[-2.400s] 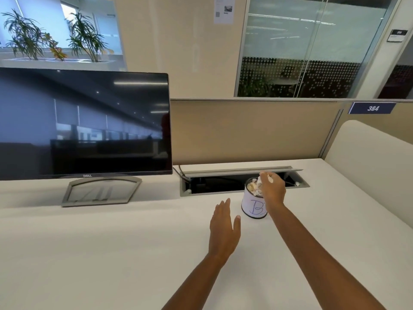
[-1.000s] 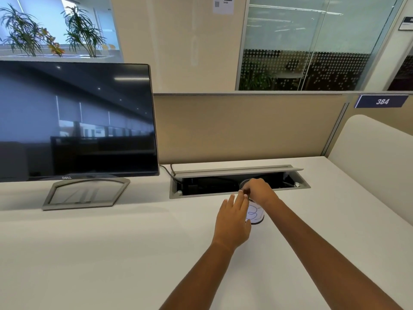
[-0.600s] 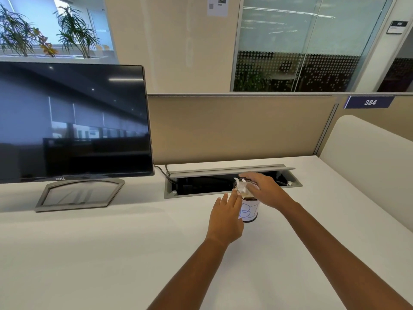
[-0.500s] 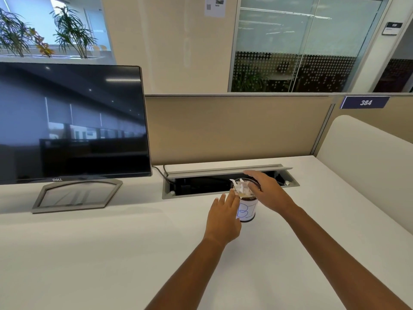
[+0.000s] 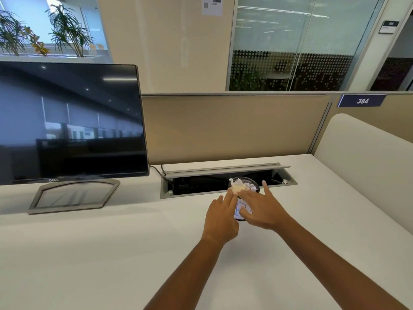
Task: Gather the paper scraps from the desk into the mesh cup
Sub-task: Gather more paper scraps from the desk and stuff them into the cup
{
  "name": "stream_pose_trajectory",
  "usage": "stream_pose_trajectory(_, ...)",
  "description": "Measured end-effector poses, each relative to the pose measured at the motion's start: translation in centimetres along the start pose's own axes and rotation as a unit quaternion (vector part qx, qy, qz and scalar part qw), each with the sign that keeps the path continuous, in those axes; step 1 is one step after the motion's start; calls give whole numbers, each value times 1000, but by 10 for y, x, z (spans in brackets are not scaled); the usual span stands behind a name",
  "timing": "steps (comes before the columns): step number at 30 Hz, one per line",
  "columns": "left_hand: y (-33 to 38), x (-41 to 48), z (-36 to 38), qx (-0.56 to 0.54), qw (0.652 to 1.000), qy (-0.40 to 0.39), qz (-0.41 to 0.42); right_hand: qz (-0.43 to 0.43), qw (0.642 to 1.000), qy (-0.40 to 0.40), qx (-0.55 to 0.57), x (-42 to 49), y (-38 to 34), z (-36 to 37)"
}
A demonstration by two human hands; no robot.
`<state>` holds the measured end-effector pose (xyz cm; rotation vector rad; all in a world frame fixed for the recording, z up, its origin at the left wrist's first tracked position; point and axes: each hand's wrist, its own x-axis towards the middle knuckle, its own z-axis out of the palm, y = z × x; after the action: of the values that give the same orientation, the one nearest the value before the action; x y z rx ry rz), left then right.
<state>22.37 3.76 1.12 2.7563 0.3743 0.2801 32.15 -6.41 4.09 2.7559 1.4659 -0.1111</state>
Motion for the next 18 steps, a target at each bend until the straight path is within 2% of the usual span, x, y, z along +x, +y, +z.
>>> stream_pose_trajectory(5, 0, 0, 2, -3, 1000, 13, 2, -9, 999, -37, 31, 15, 1, -14)
stream_pose_trajectory(13, -4, 3, 7, 7, 1000, 8, -4, 37, 994, -98, 31, 27, -6, -15)
stream_pose_trajectory(18, -3, 6, 4, 34, 999, -15, -14, 43, 996, -70, 25, 18, -9, -22)
